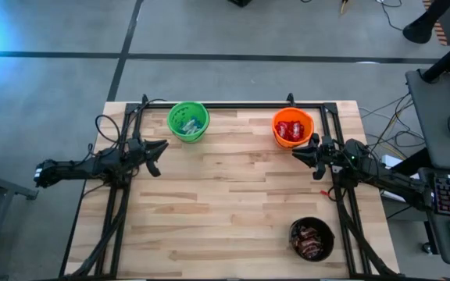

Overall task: Sort candy
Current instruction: Return to Home Position

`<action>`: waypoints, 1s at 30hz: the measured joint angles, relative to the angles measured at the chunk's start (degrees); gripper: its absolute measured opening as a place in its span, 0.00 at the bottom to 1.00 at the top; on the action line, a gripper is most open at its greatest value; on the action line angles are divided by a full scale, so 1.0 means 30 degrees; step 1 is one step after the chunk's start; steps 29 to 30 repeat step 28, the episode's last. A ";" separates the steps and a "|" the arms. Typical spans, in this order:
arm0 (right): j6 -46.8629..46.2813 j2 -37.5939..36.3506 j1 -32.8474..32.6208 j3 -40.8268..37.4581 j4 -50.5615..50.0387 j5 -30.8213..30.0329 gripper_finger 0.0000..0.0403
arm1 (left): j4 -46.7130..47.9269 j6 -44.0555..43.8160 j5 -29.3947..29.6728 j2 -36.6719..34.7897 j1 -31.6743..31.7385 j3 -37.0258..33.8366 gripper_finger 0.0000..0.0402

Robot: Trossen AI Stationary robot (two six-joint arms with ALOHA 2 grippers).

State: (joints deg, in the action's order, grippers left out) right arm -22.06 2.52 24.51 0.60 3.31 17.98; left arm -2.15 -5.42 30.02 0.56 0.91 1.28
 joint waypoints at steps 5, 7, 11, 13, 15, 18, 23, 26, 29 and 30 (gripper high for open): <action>0.0000 0.0000 0.0000 0.0000 0.0000 0.0000 0.21 | 0.0000 -0.0004 -0.0003 0.0000 0.0000 0.0000 0.12; 0.0000 0.0000 0.0000 0.0000 0.0000 -0.0005 0.21 | 0.0000 0.0002 -0.0006 0.0000 0.0000 0.0000 0.12; 0.0000 0.0000 0.0000 0.0000 0.0000 0.0000 0.19 | 0.0000 0.0002 -0.0006 0.0000 0.0001 0.0000 0.12; 0.0000 0.0000 0.0000 0.0000 0.0000 -0.0004 0.19 | 0.0000 -0.0002 -0.0005 0.0000 0.0002 0.0000 0.12; 0.0000 0.0000 -0.0006 0.0000 0.0000 -0.0002 0.18 | 0.0000 0.0001 -0.0005 0.0000 0.0000 0.0000 0.12; 0.0000 0.0000 0.0000 0.0000 0.0000 0.0000 0.18 | 0.0000 0.0003 -0.0007 0.0000 0.0000 0.0000 0.12; 0.0000 0.0000 0.0000 0.0000 0.0000 -0.0001 0.20 | 0.0000 0.0000 -0.0006 0.0000 0.0002 0.0000 0.12; 0.0000 0.0000 -0.0004 0.0000 0.0000 0.0000 0.21 | 0.0000 0.0003 -0.0007 0.0000 0.0005 0.0000 0.12; 0.0000 0.0000 -0.0002 0.0000 0.0000 -0.0007 0.21 | 0.0000 -0.0001 -0.0007 0.0000 0.0000 0.0000 0.12; 0.0000 0.0000 -0.0002 0.0000 0.0000 -0.0007 0.21 | 0.0000 -0.0001 -0.0007 0.0000 0.0000 0.0000 0.12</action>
